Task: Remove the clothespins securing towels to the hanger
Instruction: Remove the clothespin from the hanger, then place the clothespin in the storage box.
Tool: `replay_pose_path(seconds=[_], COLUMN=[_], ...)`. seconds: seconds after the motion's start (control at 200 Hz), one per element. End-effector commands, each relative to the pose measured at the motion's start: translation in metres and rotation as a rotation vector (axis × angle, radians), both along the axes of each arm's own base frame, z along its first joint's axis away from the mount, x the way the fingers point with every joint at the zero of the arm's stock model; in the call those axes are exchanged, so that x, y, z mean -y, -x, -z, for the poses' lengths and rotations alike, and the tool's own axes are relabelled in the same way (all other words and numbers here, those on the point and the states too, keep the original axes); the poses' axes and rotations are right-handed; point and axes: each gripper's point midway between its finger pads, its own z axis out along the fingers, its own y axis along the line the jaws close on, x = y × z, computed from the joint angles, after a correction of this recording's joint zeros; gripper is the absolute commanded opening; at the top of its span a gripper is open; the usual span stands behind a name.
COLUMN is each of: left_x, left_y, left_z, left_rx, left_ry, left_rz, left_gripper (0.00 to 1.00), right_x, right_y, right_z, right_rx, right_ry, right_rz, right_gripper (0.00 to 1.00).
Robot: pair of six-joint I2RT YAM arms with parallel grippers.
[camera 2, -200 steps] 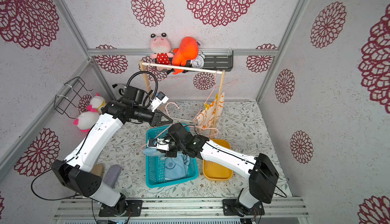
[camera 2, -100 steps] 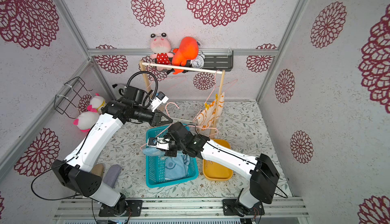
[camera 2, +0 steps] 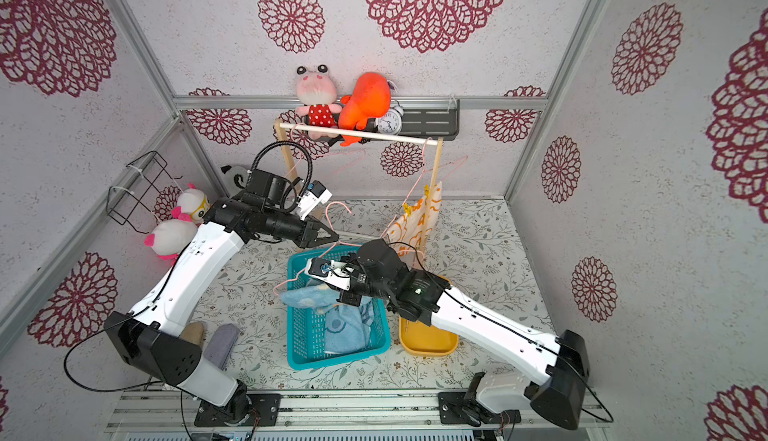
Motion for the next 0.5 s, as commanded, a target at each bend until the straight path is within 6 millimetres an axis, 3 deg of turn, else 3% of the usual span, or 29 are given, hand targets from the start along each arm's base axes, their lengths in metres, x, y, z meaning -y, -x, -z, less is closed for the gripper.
replay_pose_path(seconds=[0.0,0.265,0.495], left_x=[-0.008,-0.021,-0.024], left_y=[-0.005,-0.021,-0.025], left_z=[-0.014,-0.015,-0.014], left_rx=[0.08,0.101,0.101], left_ry=[-0.002,-0.01,-0.006], left_rz=[-0.034,-0.114,-0.135], left_gripper=[0.0,0.0,0.0], right_x=[0.038,0.134,0.184], right_y=[-0.012,-0.01,-0.025], right_z=[0.001,0.068,0.129], right_rx=[-0.073,-0.344,-0.487], right_ry=[-0.062,-0.152,-0.164], right_rz=[0.189,0.518,0.775], right_gripper=[0.16,0.17,0.18])
